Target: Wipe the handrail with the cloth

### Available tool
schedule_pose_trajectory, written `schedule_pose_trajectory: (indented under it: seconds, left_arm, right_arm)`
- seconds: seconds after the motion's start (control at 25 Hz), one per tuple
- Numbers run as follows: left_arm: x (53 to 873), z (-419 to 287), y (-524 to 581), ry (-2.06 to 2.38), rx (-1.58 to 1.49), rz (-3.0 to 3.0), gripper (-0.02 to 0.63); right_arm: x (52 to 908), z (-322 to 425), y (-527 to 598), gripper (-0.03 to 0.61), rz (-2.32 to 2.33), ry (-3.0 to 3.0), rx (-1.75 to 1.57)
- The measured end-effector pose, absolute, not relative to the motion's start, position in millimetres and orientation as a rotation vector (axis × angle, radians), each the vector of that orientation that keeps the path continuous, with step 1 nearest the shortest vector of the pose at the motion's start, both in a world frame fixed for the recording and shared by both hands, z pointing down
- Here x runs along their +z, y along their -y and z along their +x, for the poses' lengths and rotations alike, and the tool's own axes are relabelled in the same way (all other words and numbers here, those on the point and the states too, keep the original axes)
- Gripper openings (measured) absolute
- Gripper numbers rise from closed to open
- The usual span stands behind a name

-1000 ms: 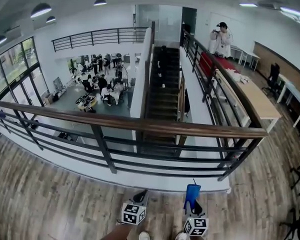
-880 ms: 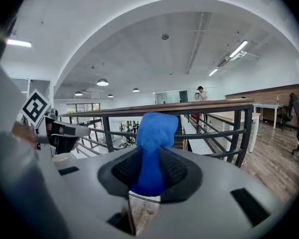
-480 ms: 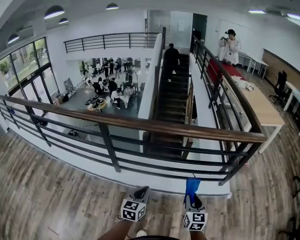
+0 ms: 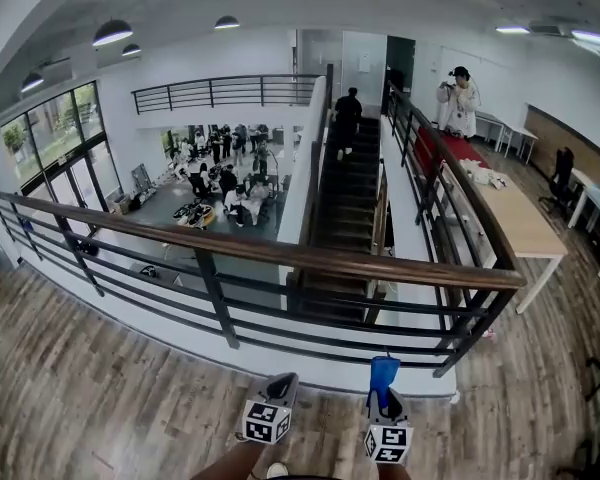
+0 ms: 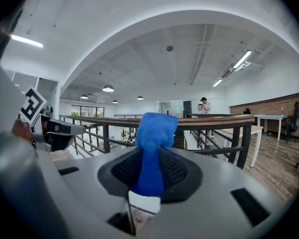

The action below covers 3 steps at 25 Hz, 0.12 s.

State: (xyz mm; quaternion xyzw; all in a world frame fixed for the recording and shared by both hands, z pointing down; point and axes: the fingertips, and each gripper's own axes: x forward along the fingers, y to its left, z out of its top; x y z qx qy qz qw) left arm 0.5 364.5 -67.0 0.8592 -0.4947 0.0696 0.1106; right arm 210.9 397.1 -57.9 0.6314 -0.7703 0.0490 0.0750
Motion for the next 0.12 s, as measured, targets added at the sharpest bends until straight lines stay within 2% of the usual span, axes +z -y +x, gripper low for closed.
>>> schedule_pose_trajectory:
  seconds: [0.12]
  left_arm:
    - [-70.0, -2.7, -377.9, 1.488, 0.210, 2.518, 0.002]
  right_arm:
    - [-63.6, 215.2, -412.9, 0.106, 1.871, 2.307, 0.122]
